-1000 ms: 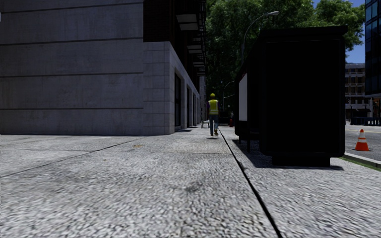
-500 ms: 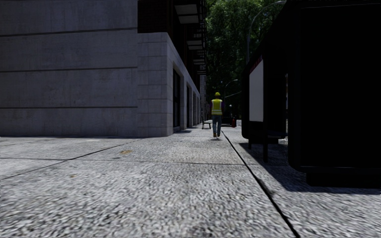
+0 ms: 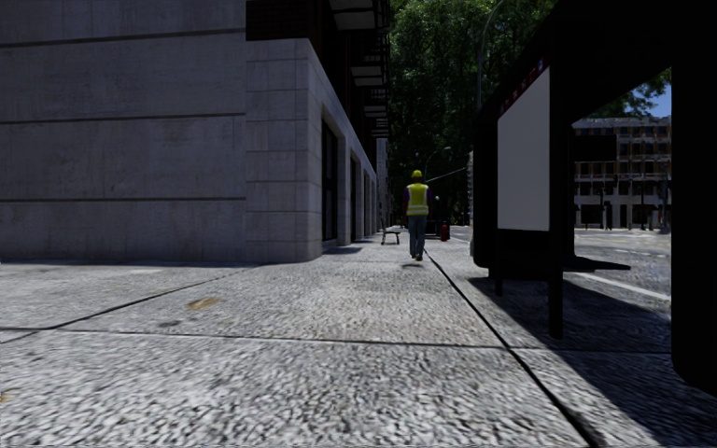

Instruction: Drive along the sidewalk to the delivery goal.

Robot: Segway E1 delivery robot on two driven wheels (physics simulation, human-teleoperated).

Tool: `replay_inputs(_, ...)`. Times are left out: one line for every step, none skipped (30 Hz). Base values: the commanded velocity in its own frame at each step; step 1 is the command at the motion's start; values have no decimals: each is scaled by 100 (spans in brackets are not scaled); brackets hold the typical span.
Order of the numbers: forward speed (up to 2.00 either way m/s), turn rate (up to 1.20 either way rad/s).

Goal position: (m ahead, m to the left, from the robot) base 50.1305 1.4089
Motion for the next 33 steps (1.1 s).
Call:
replay_inputs(200, 0)
replay_inputs(200, 0)
replay_inputs(200, 0)
replay_inputs(200, 0)
replay_inputs(200, 0)
replay_inputs(200, 0)
replay_inputs(200, 0)
replay_inputs(200, 0)
replay_inputs(200, 0)
replay_inputs(200, 0)
replay_inputs(200, 0)
replay_inputs(200, 0)
replay_inputs(200, 0)
replay_inputs(200, 0)
replay_inputs(200, 0)
replay_inputs(200, 0)
replay_inputs(200, 0)
replay_inputs(200, 0)
replay_inputs(200, 0)
replay_inputs(200, 0)
replay_inputs(200, 0)
replay_inputs(200, 0)
replay_inputs(200, 0)
replay_inputs(200, 0)
replay_inputs(200, 0)
replay_inputs(200, 0)
replay_inputs(200, 0)
replay_inputs(200, 0)
replay_inputs(200, 0)
replay_inputs(200, 0)
replay_inputs(200, 0)
replay_inputs(200, 0)
replay_inputs(200, 0)
